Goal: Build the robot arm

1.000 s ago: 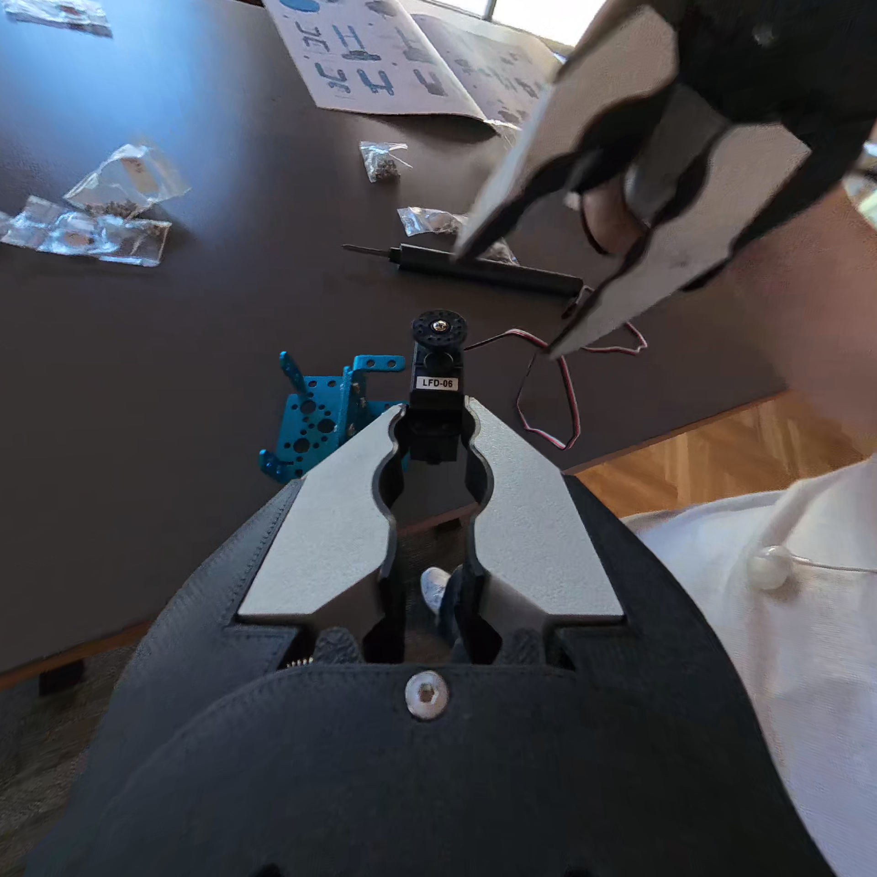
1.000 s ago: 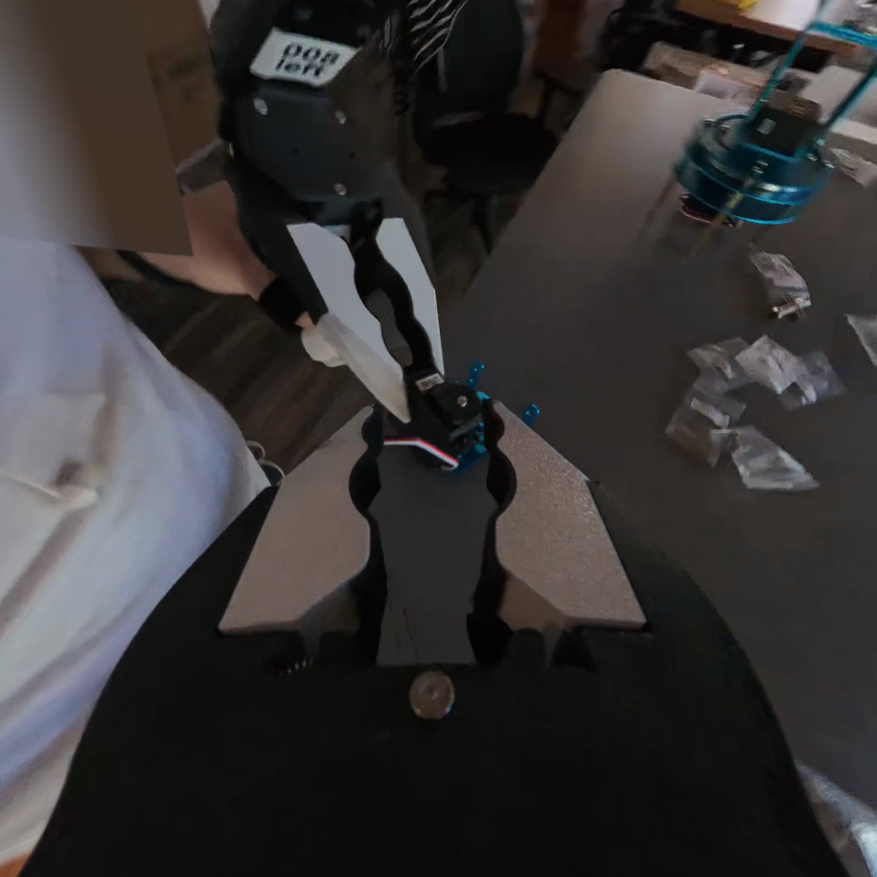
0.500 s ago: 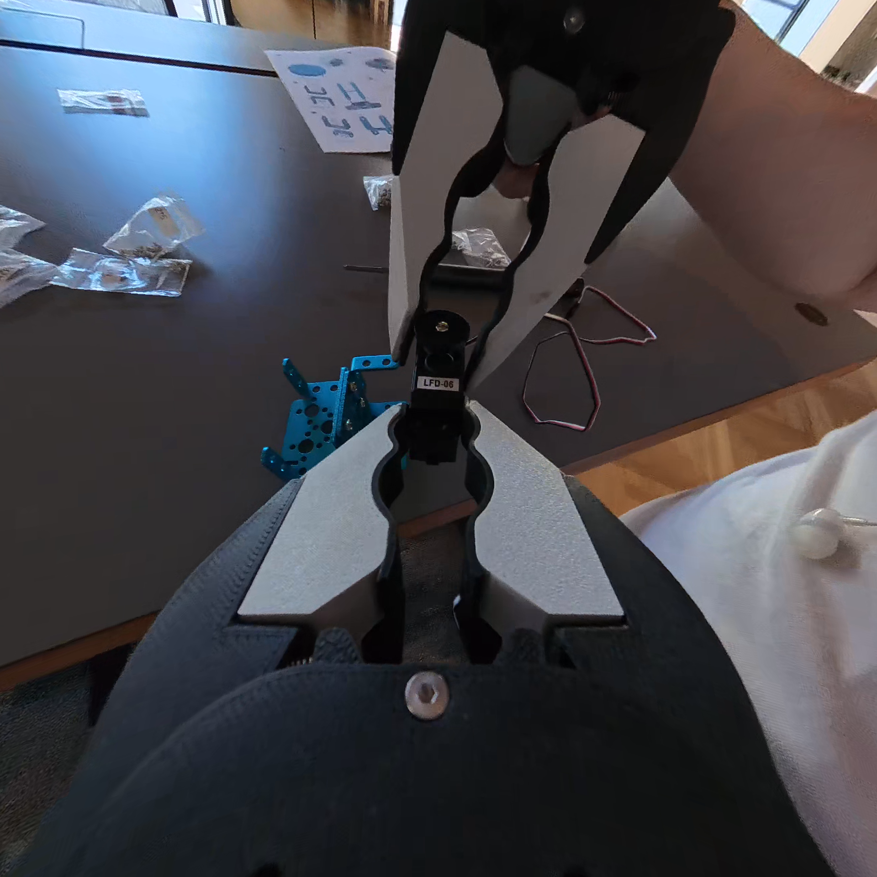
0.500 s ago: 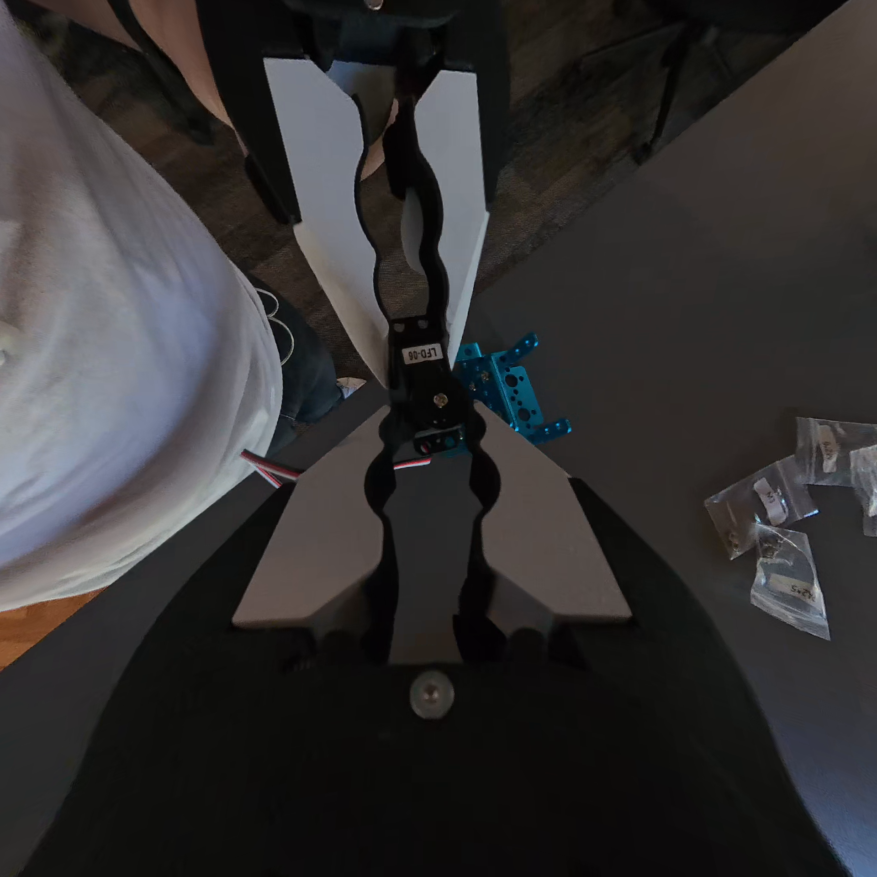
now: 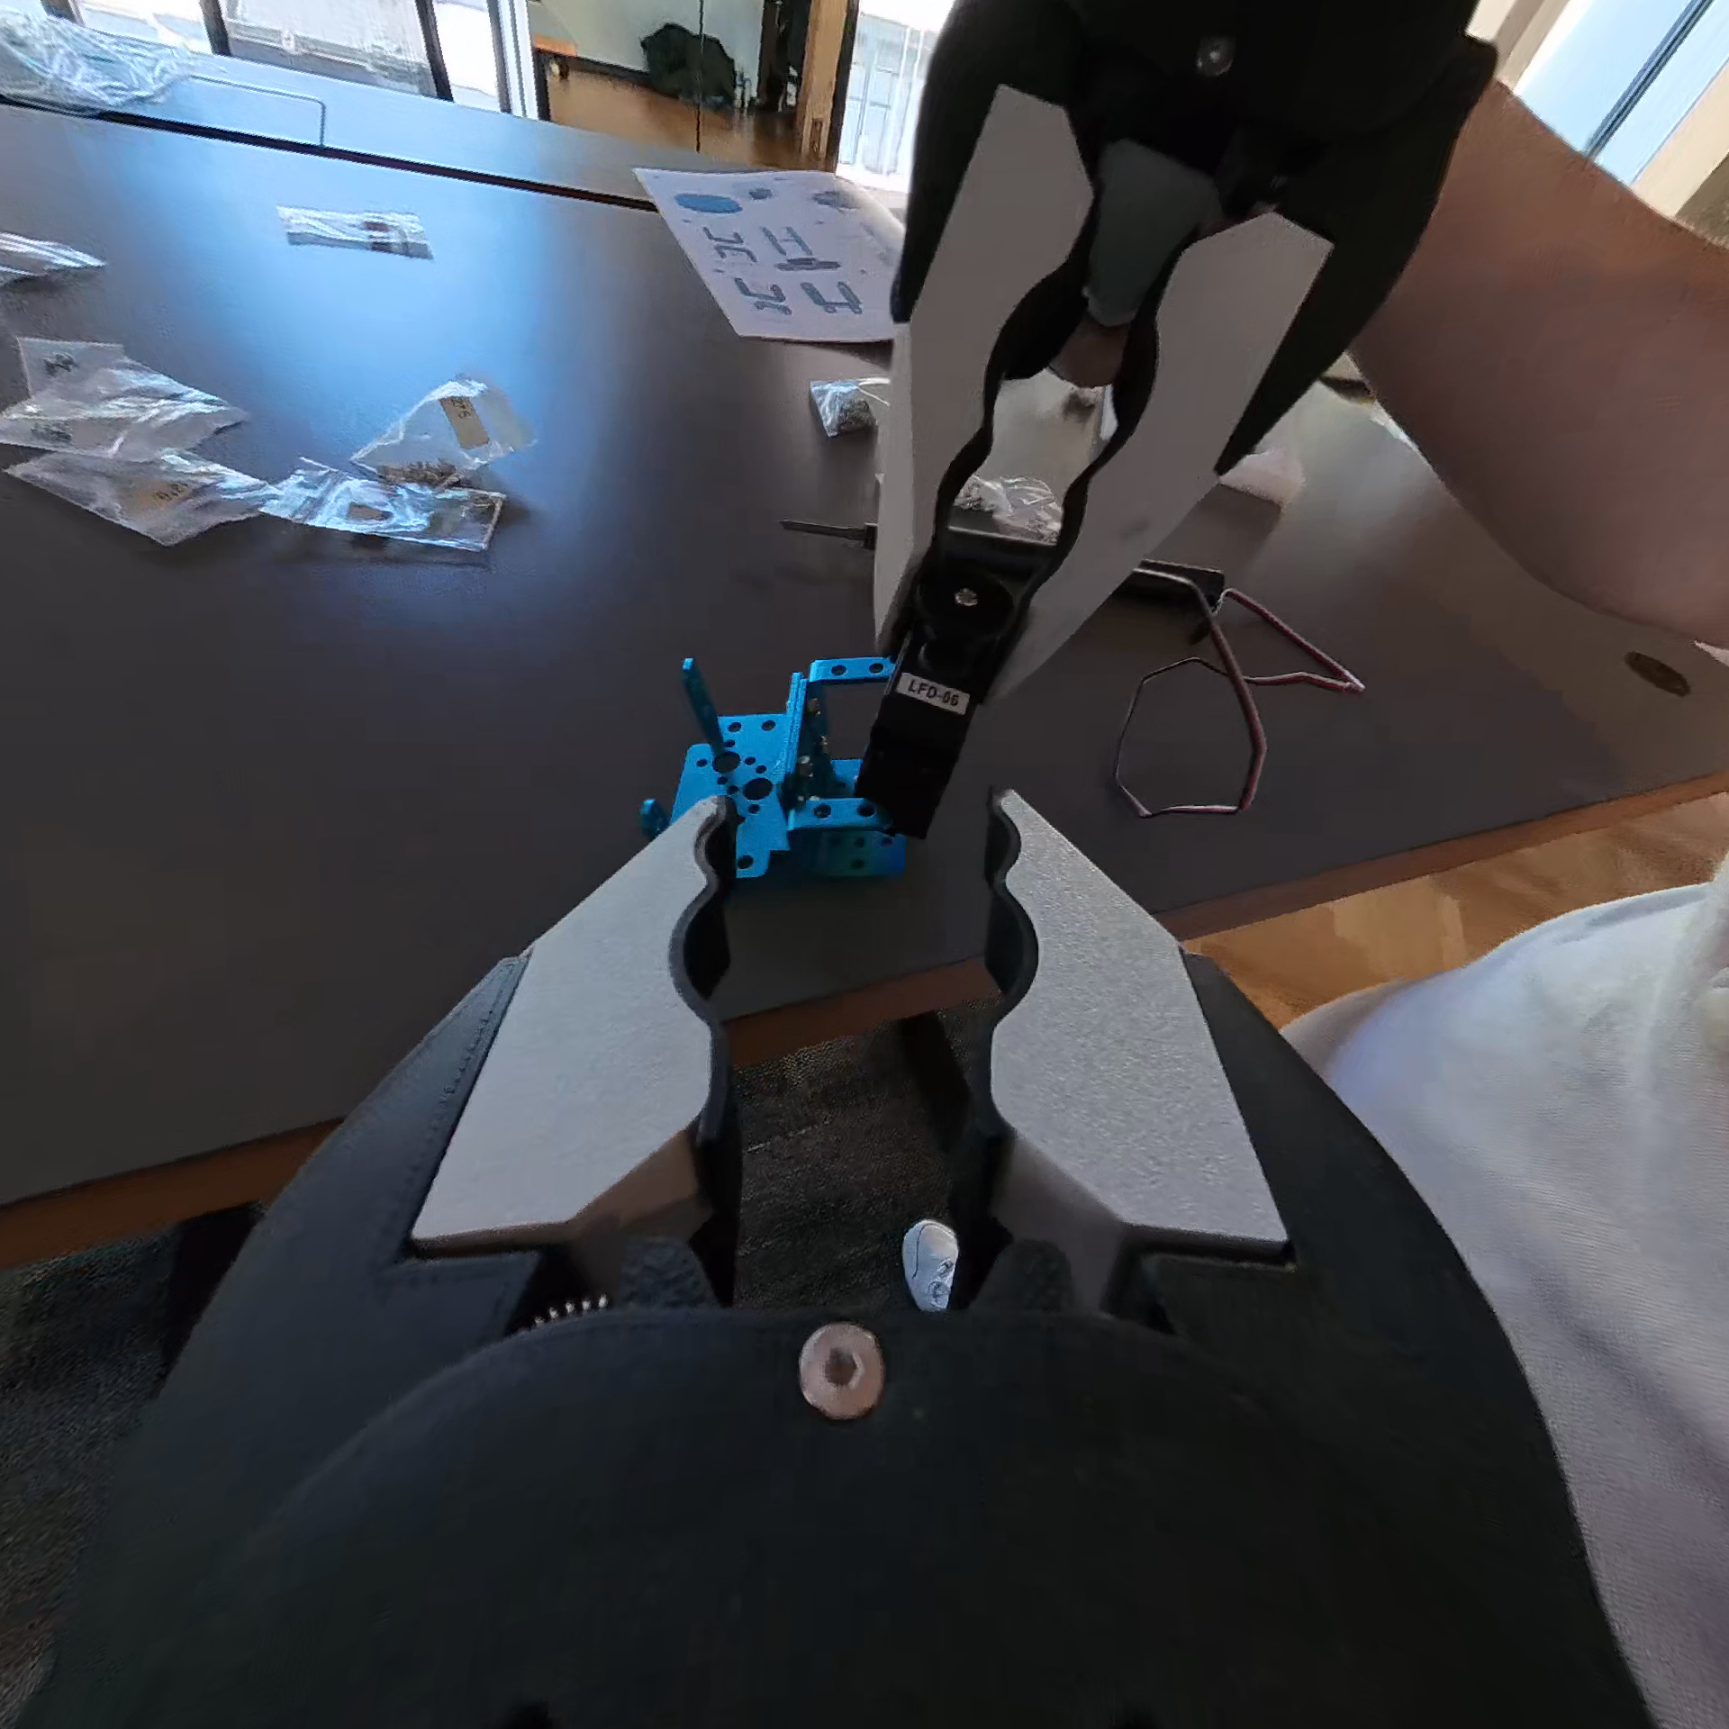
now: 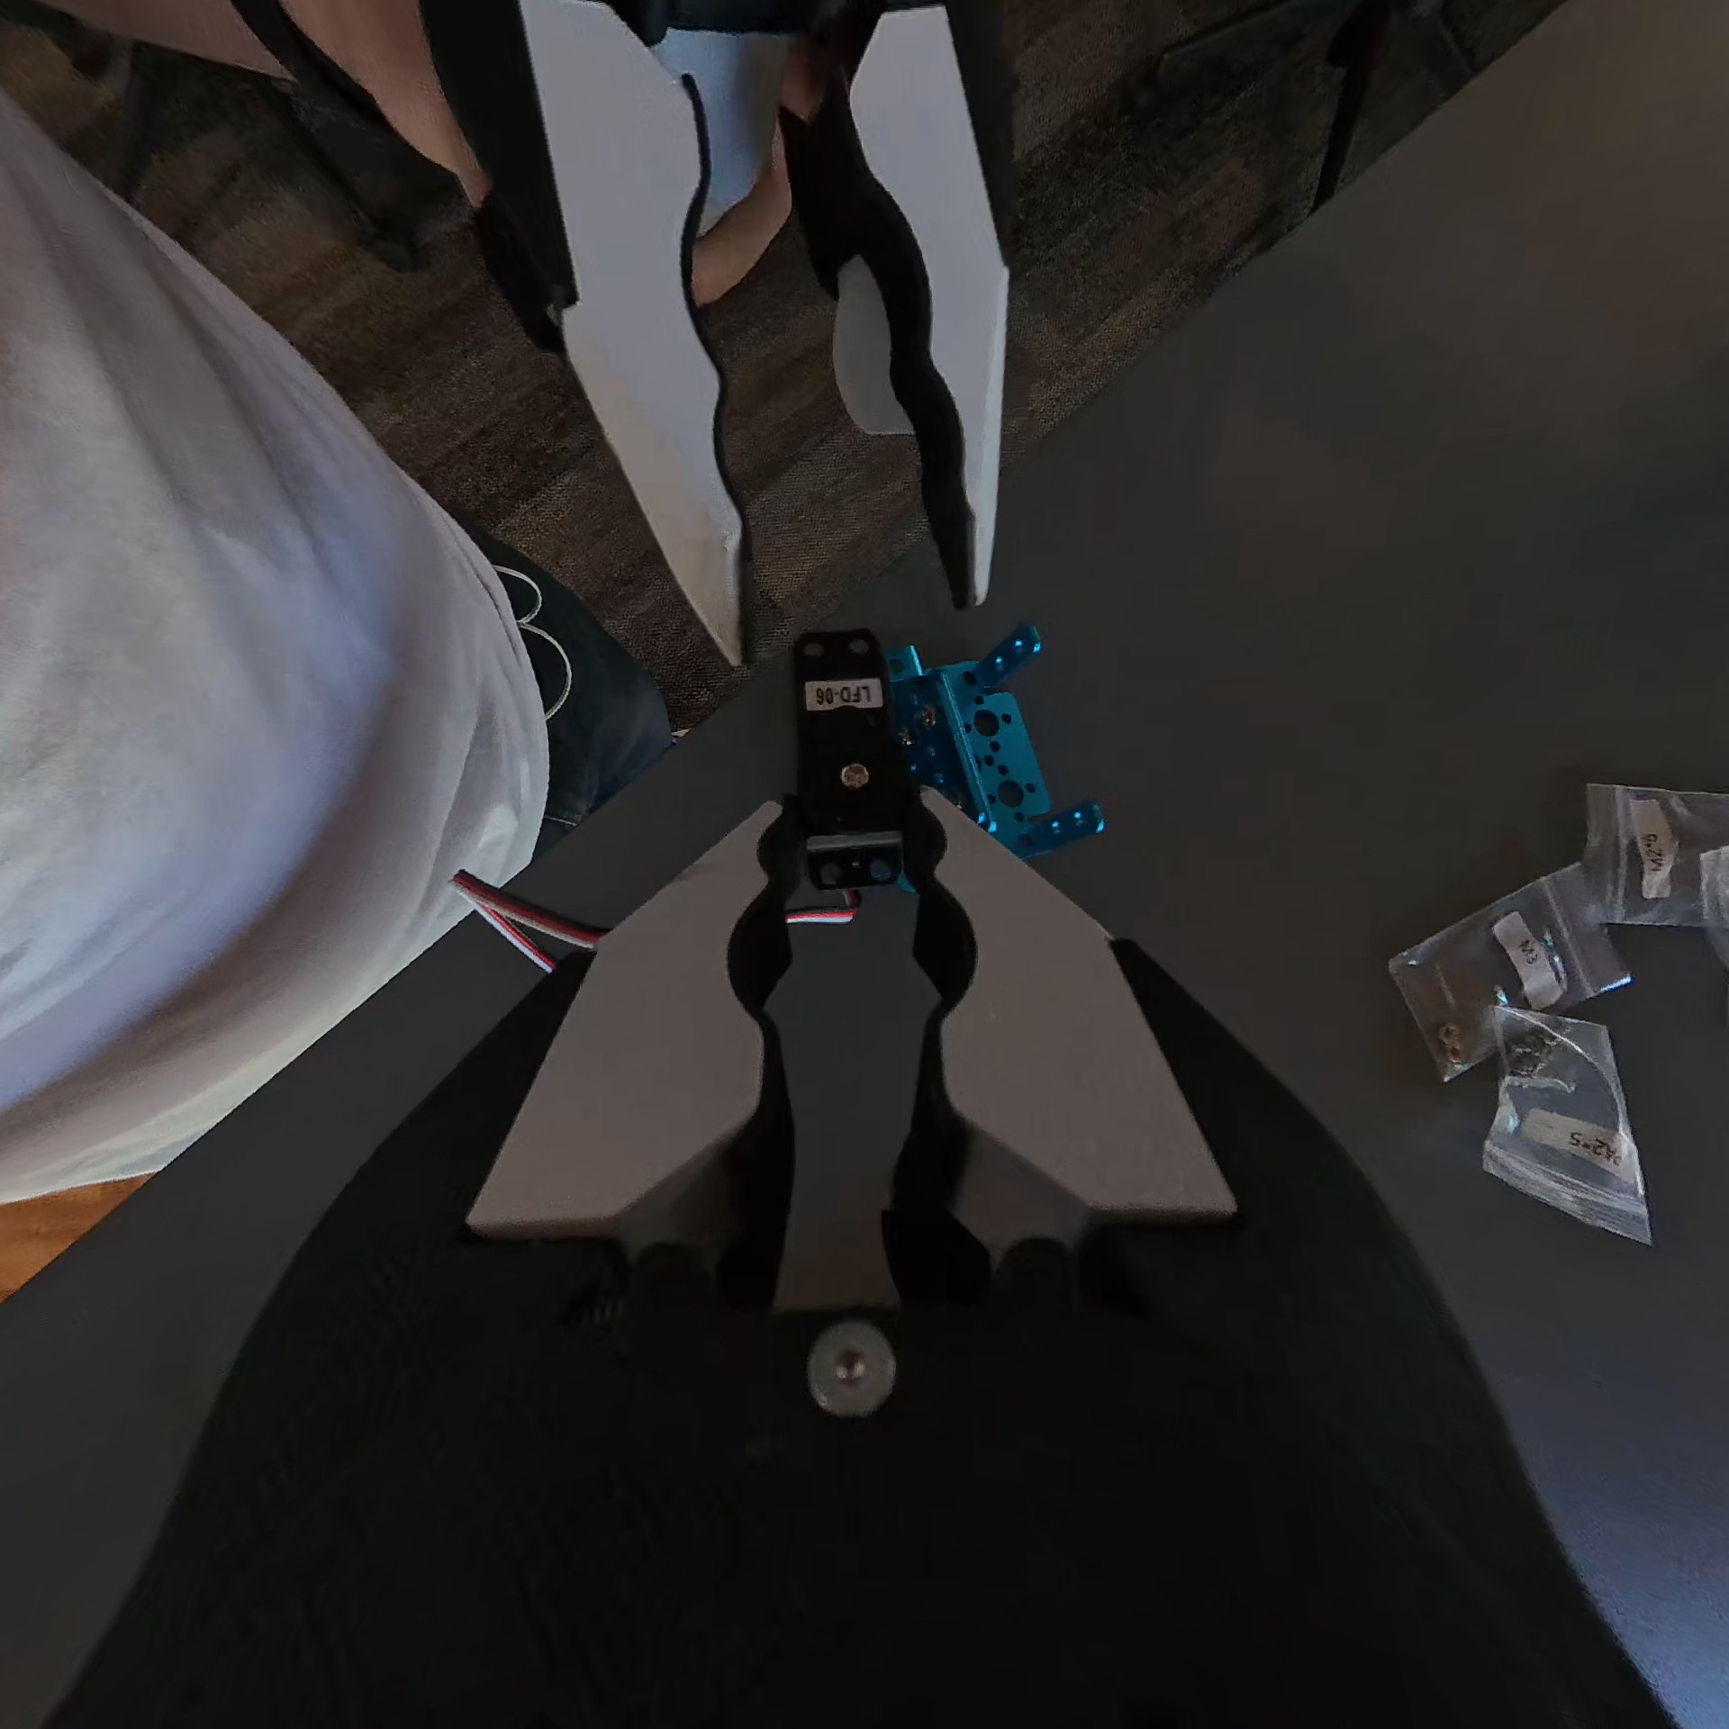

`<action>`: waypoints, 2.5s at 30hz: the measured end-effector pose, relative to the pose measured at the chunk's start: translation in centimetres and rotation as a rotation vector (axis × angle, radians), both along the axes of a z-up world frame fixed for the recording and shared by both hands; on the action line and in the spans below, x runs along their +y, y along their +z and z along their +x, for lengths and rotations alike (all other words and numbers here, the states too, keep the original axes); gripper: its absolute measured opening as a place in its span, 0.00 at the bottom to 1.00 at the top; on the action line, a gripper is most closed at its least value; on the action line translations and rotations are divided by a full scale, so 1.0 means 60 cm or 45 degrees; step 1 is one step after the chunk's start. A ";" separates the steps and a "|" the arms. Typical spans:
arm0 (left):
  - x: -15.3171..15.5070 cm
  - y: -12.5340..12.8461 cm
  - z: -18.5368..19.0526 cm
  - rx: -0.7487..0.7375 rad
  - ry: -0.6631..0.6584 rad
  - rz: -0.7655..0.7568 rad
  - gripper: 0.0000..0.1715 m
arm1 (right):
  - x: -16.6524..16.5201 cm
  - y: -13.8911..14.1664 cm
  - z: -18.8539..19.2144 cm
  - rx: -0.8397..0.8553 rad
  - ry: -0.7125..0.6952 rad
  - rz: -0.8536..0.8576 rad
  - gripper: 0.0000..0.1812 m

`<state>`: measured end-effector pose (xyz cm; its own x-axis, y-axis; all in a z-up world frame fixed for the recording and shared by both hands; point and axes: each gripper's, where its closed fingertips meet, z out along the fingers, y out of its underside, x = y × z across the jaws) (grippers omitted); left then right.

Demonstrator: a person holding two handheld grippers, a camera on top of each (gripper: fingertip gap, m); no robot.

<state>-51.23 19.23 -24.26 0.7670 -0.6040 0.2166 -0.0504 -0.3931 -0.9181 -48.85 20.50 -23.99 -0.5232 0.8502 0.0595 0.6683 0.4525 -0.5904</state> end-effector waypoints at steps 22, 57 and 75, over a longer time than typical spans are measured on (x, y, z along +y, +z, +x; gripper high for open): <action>0.049 -0.046 0.074 0.301 -0.188 -0.221 0.20 | 0.022 0.025 0.035 0.168 0.079 -0.148 0.11; 0.089 -0.055 0.099 0.379 -0.157 -0.336 0.16 | 0.056 0.048 0.042 0.293 0.164 -0.421 0.11; 0.053 0.009 0.064 0.073 -0.066 -0.001 0.37 | 0.035 0.023 0.031 0.155 0.144 -0.360 0.11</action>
